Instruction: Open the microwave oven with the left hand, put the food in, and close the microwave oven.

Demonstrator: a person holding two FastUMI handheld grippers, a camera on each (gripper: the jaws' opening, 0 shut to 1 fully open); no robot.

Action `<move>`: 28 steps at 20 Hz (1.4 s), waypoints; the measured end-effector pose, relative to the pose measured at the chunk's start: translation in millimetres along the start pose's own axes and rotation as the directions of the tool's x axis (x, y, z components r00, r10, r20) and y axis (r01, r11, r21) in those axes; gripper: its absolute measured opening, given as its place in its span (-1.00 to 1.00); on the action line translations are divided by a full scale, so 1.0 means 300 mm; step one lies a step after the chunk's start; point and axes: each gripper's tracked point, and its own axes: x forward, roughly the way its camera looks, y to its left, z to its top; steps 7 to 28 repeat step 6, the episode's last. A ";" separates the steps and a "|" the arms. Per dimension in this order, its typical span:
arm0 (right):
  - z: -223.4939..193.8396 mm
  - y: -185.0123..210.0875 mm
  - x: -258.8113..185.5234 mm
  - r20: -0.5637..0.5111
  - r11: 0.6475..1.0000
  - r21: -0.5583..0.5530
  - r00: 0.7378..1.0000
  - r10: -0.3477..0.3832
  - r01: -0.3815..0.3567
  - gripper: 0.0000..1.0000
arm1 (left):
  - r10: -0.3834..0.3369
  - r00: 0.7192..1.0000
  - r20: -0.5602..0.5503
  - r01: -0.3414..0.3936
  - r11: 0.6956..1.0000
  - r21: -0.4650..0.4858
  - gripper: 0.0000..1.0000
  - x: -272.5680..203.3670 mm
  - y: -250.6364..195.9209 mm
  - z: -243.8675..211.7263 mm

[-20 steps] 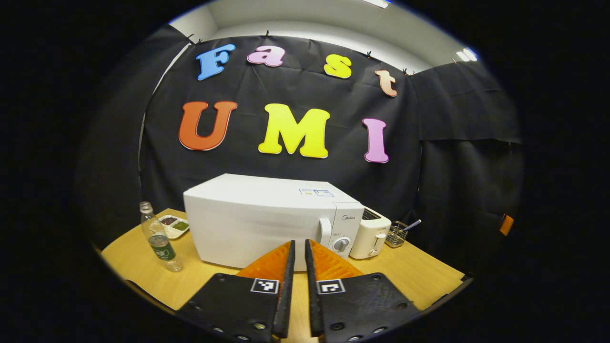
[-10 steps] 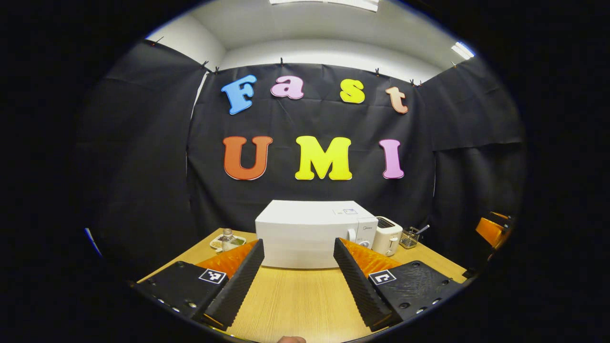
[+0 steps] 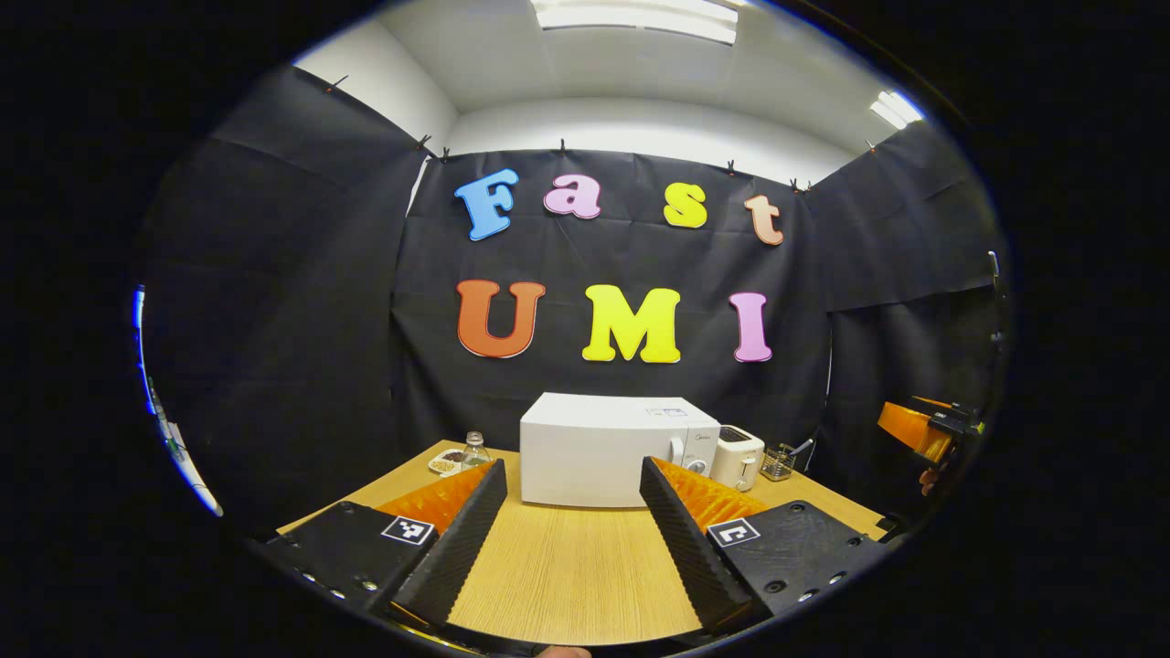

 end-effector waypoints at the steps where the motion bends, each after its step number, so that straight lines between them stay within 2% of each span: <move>1: -0.003 -0.001 -0.003 -0.002 1.000 0.001 1.000 -0.001 0.001 0.99 | -0.007 1.000 0.003 0.007 1.000 -0.002 0.85 0.000 -0.008 -0.004; 6: 0.009 0.003 -0.018 0.000 1.000 0.003 1.000 0.010 -0.010 1.00 | -0.043 0.999 -0.031 0.044 0.999 0.017 0.86 0.020 -0.056 -0.042; 28: 0.009 0.003 -0.018 0.000 1.000 0.003 1.000 0.010 -0.010 1.00 | -0.043 0.999 -0.031 0.044 0.999 0.017 0.86 0.020 -0.056 -0.042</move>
